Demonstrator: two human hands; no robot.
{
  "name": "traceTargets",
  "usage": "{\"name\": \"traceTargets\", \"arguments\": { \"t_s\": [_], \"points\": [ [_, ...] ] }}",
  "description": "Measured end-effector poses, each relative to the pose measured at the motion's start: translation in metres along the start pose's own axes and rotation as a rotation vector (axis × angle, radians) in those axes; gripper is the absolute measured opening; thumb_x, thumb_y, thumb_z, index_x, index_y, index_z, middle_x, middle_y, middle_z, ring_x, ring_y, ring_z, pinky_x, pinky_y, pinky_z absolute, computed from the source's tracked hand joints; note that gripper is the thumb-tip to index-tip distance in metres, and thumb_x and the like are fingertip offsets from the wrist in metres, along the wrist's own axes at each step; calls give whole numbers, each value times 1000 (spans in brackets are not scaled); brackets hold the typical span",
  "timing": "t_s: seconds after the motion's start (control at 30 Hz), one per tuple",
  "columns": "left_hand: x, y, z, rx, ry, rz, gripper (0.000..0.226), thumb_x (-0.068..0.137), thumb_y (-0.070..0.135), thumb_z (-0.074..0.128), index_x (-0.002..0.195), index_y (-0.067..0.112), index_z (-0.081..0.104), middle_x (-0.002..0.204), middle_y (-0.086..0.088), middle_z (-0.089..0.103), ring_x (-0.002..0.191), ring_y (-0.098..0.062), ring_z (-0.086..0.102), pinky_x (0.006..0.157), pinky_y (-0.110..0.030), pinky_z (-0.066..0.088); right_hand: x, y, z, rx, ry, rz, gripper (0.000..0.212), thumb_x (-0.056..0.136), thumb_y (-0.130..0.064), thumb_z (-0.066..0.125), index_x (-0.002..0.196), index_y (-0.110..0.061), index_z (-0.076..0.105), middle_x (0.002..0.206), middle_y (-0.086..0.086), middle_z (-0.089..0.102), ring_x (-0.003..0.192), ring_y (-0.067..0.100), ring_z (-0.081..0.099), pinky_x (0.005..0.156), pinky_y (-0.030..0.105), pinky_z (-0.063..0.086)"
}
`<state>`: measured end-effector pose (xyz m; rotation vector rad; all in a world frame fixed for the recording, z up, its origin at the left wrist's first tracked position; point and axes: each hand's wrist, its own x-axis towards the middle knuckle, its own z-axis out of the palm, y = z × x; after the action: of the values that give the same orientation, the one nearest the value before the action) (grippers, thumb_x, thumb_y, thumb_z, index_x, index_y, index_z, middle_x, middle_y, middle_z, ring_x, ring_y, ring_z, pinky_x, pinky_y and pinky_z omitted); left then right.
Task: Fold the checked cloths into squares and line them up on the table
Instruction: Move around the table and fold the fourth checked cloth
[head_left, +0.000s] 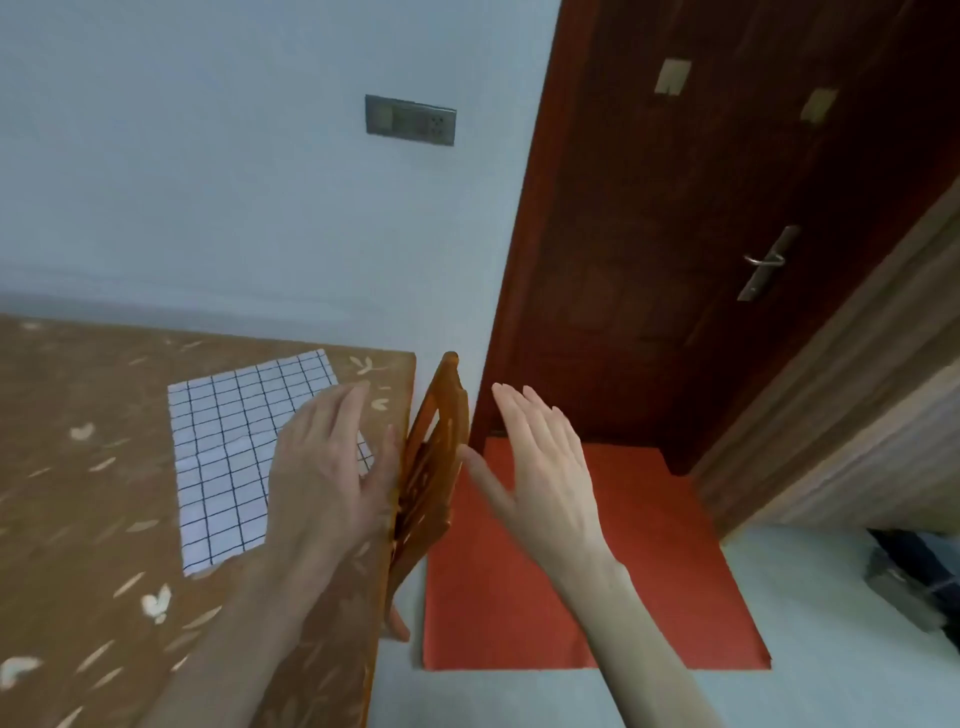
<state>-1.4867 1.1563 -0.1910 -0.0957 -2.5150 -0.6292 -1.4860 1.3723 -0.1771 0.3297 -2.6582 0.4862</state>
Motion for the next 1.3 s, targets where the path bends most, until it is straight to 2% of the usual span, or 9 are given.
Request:
{"name": "traceTargets", "arguments": {
  "t_s": [0.27,0.37,0.5,0.8,0.93,1.13,1.3],
  "points": [
    [42,-41,10,151,58,-154,52,101,40,45,141,7,52,137,-11,59,129,-28,51,108,-45,42,91,-1,61,151,-53,-195,69,102,-62,47,154,-17,43,159,-2,46,154,16,30,126,43,25],
    [50,-58,21,172,92,-205,51,101,39,47,141,8,52,138,-9,59,129,-27,51,108,-41,40,121,-3,86,197,-82,-270,68,102,-61,46,152,-15,46,156,0,49,152,17,34,126,41,26],
    [63,-80,43,225,113,-284,49,101,37,48,141,9,54,139,-7,59,130,-24,50,108,-33,35,164,-2,125,263,-172,-338,69,101,-62,46,152,-16,44,157,2,48,152,19,34,125,44,29],
    [89,-124,100,284,120,-436,46,104,33,50,142,8,53,141,-6,58,131,-26,53,108,-43,43,238,8,226,336,-387,-521,70,103,-64,42,158,-22,36,162,-2,40,154,17,29,127,38,19],
    [101,-147,127,274,150,-460,43,103,29,51,140,6,54,139,-6,59,130,-26,54,109,-41,42,257,6,265,350,-433,-566,69,103,-63,42,157,-21,37,162,-3,40,153,15,30,126,39,22],
    [105,-207,155,256,89,-526,42,104,30,50,139,9,55,139,-4,59,130,-25,53,108,-41,42,271,4,331,347,-468,-564,65,102,-58,50,155,-22,41,157,-3,48,148,17,38,122,33,22],
    [94,-270,179,258,-37,-537,44,104,31,46,141,10,54,139,-4,59,131,-24,50,111,-39,39,265,0,393,329,-473,-589,62,102,-56,50,151,-18,48,150,1,55,144,21,45,120,40,33]
  ]
}}
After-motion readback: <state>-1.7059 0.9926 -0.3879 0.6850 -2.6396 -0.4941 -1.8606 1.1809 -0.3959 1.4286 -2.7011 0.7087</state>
